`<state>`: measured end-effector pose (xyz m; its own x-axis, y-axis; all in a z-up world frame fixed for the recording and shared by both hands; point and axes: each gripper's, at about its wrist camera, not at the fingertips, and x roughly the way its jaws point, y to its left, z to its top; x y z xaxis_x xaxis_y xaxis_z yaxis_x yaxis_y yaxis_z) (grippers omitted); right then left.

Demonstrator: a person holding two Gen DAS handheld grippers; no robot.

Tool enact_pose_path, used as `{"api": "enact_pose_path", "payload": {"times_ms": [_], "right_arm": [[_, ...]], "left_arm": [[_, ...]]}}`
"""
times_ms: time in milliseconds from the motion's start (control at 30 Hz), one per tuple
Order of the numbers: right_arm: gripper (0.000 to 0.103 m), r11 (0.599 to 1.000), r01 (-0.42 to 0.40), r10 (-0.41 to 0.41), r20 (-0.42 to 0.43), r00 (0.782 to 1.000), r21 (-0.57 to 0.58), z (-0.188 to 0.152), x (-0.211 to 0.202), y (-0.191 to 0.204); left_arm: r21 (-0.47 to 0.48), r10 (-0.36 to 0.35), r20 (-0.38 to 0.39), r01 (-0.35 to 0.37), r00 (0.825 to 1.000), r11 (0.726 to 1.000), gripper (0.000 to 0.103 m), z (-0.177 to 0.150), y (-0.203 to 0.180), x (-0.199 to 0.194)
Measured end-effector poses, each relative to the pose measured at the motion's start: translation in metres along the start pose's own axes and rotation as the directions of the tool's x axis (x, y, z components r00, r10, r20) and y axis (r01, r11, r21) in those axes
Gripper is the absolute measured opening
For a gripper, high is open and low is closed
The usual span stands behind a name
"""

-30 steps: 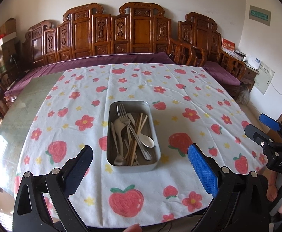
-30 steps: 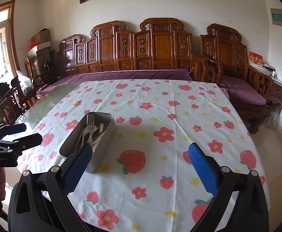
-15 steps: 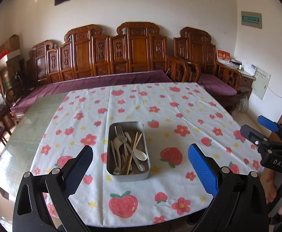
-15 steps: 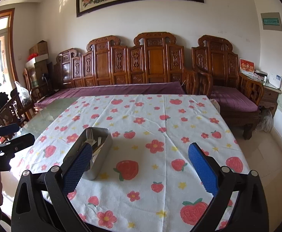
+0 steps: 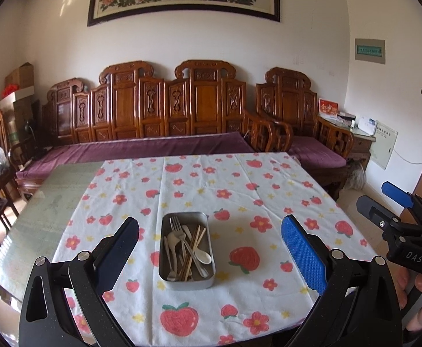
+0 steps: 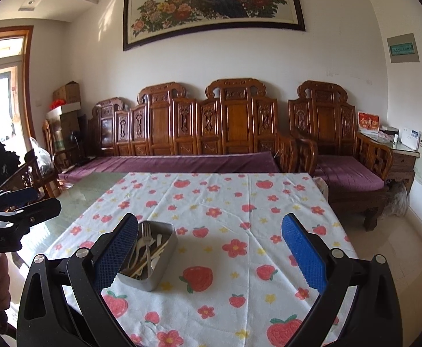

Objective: Organize utensils

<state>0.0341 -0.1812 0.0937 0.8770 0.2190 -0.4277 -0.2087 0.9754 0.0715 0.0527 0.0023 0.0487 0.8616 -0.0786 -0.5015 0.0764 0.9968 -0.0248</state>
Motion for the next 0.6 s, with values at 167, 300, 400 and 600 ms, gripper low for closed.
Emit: {"api": "enact_pose_path", "payload": {"times_ms": [167,300,400,600], "right_arm": [[0.1,1.0,0.003,-0.002,0.065,0.998,-0.01,0.012,-0.024,0.003],[0.1,1.0,0.006,-0.005,0.097,0.995,-0.013,0.016,-0.035,0.005],[0.1,1.0,0.008,-0.006,0.107,0.994,-0.013,0.016,-0.038,0.006],[0.1,1.0,0.007,-0.006,0.105,0.994,-0.011,0.015,-0.038,0.006]], "left_arm": [[-0.004,0.027,0.063,-0.027,0.998,1.0,0.095,0.008,-0.001,-0.019],[-0.005,0.041,0.102,-0.041,0.994,0.999,0.095,0.011,-0.002,-0.03],[0.002,0.054,0.116,-0.054,0.992,0.999,0.095,0.01,-0.003,-0.034],[0.0,0.052,0.116,-0.052,0.992,0.999,0.095,0.008,-0.004,-0.034]]}}
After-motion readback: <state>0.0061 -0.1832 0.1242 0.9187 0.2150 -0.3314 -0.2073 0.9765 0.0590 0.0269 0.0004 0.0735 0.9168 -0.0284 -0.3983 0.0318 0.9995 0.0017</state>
